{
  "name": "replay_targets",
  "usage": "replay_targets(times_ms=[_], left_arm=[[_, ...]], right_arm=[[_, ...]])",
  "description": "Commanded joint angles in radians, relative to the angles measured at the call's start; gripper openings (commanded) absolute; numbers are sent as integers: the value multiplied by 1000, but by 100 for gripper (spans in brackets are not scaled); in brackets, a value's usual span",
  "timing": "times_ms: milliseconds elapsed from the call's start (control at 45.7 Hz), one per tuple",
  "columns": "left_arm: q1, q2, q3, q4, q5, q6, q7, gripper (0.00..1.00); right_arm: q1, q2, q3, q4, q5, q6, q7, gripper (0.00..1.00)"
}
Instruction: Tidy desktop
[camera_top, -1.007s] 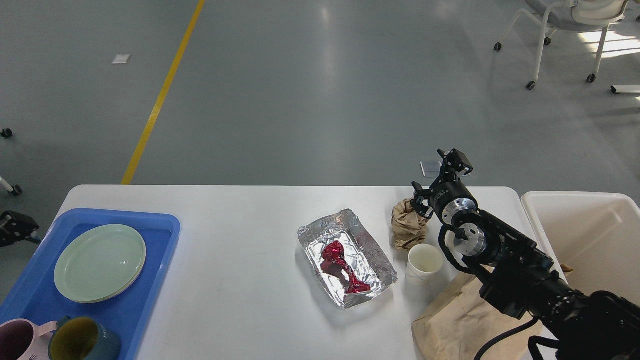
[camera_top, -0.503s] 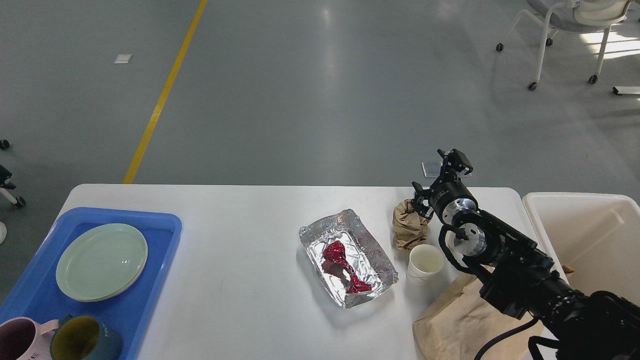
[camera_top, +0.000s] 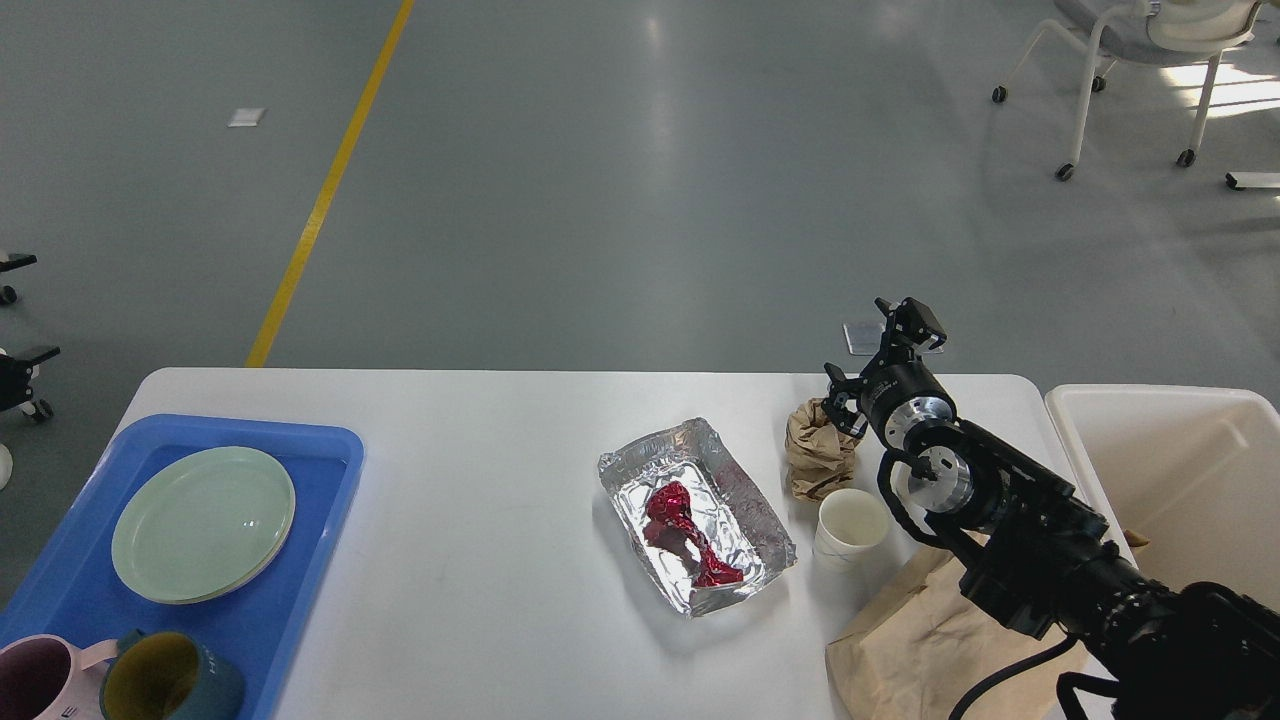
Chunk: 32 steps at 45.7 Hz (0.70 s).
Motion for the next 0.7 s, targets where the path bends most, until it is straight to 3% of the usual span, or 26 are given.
replay_targets(times_ms=[0,66,285,416,569,679], left_arm=[[89,-55,-355,-2,-8,-3,6,96],[100,-113,-501,-1,-8,-3,1,96],[130,-197,-745,-1,-66,18,-31,96],[118,-214,-776,15,-77,78,-78,96],[118,-222,-774,21,-75,104,-212,96],[120,-245,-760,21,-72,107,-224,96]], right_arm=[[0,0,0,-1,0,0,0,100],[0,2,0,-1,0,0,0,100],[0,0,0,1,0,0,0,100],[0,2,0,1,0,0,0,100],[0,0,0,1,0,0,0,100],[0,0,0,1,0,0,0,100]])
